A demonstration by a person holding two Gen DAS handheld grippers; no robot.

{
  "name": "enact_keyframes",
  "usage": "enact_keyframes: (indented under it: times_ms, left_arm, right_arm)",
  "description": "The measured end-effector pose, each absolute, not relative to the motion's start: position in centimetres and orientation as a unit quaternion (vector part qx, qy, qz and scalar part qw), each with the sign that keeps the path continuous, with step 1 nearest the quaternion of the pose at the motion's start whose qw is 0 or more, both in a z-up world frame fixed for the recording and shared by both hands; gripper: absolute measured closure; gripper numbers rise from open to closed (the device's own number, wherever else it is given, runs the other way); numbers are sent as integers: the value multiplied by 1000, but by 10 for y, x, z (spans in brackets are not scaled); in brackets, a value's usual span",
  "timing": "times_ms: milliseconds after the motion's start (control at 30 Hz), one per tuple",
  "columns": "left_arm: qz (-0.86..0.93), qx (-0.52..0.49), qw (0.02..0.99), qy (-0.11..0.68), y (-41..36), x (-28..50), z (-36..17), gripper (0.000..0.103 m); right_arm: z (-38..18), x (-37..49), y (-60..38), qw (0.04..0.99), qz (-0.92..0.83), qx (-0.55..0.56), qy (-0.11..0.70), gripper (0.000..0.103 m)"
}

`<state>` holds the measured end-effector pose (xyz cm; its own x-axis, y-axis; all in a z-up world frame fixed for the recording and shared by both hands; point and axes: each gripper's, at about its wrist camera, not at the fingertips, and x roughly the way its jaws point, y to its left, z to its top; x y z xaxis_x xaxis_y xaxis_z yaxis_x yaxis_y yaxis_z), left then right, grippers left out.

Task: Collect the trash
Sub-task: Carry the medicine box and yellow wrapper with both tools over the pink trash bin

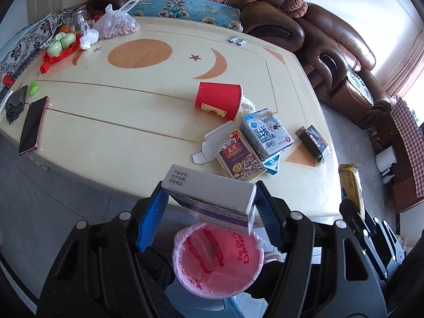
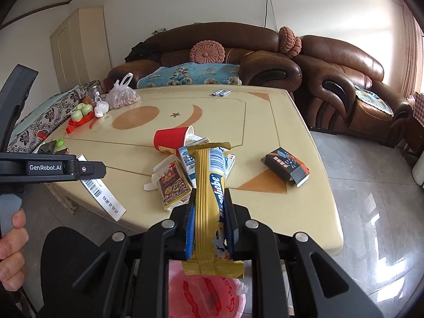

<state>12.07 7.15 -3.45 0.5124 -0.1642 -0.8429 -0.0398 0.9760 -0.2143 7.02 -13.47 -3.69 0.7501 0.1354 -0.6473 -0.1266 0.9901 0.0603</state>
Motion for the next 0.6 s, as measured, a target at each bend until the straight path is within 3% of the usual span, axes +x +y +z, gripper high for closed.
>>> enact_keyframes:
  times_ms: [600]
  left_arm:
    - [-68,-54,866,493,44,66,-44,38]
  right_arm:
    - [-37,14,-126,932,78,-12,354,85]
